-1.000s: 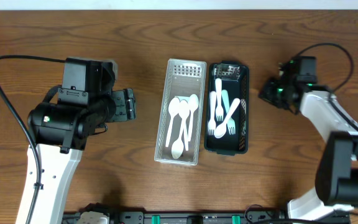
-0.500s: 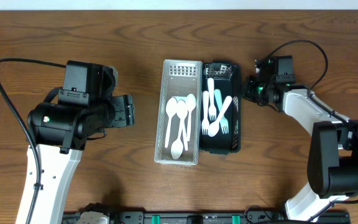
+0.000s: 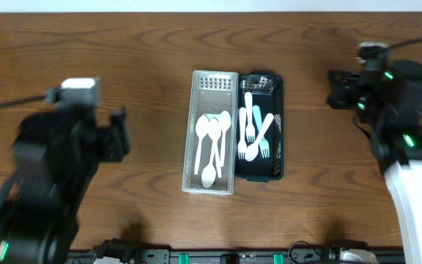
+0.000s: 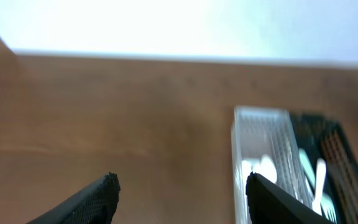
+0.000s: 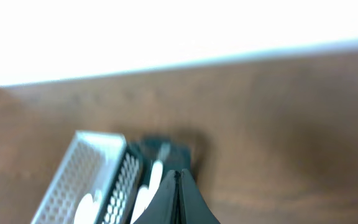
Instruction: Pack container
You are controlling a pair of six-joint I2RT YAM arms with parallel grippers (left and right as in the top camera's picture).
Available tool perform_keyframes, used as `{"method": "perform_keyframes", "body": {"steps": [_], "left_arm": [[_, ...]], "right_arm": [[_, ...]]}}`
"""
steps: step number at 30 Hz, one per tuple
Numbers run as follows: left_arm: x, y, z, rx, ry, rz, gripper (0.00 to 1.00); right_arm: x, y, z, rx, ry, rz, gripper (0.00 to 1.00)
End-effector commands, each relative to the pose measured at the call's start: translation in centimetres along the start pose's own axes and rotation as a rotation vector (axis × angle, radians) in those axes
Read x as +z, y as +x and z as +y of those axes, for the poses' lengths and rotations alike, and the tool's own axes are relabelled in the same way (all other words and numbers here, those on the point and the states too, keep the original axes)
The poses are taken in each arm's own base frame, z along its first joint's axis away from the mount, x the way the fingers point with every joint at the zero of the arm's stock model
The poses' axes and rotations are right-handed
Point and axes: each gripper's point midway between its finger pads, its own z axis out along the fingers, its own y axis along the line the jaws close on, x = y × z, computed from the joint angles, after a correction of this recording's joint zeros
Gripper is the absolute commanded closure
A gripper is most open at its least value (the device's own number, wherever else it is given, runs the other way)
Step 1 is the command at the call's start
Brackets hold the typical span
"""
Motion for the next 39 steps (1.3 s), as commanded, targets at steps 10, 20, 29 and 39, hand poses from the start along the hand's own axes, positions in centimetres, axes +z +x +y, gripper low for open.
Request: {"method": "perform_keyframes", "body": {"steps": [10, 20, 29, 39], "left_arm": [[-11.2, 1.0, 4.8, -0.031, -0.152, -0.258, 0.02], [-11.2, 3.3, 5.0, -0.012, -0.162, -0.175, 0.02], [-11.2, 3.3, 5.0, -0.012, -0.162, -0.175, 0.02], [-11.2, 3.3, 5.0, -0.012, -0.162, -0.175, 0.02]], "right_arm": [[-18.0, -6.2, 3.7, -0.173, 0.124, -0.475, 0.01], [-18.8, -5.3, 3.8, -0.171, 0.126, -0.464, 0.01], [-18.7, -5.2, 3.7, -0.169, 0.127, -0.457, 0.01], [-19.1, -5.5, 2.2, -0.149, 0.218, -0.477, 0.01]]}}
